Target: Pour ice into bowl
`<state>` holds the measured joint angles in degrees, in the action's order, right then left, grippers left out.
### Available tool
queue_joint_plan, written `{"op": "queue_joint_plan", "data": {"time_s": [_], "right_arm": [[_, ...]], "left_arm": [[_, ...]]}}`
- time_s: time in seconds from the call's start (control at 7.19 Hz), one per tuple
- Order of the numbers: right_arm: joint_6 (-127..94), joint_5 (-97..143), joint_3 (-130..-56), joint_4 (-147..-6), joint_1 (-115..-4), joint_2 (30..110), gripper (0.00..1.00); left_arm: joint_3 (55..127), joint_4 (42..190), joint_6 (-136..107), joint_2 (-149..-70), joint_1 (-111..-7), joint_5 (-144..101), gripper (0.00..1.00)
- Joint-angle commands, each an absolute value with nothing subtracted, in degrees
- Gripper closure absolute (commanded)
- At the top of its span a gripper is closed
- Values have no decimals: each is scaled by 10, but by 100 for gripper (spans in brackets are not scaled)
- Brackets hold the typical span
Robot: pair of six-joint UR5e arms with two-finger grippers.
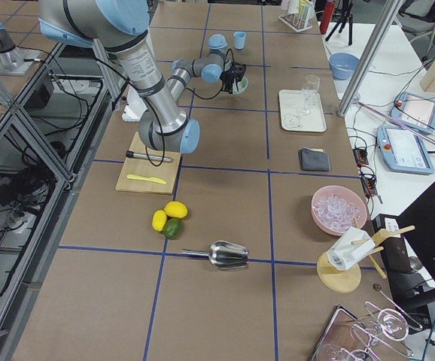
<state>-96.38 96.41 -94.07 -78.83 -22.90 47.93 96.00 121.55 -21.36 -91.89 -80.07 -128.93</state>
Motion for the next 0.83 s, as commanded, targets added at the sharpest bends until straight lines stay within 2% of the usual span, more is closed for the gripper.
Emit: {"op": "queue_joint_plan", "data": {"time_s": [0.0, 0.28, 0.69], "right_arm": [[-946, 1029, -1078, -805, -291, 604, 100], [-791, 1043, -1141, -791, -332, 762, 100], [-571, 1179, -1108, -627, -488, 964, 100]], "left_arm": [[971, 1216, -214, -912, -801, -1290, 0], [971, 1216, -214, -915, -801, -1289, 0], [987, 1216, -215, -913, -801, -1294, 0]]}}
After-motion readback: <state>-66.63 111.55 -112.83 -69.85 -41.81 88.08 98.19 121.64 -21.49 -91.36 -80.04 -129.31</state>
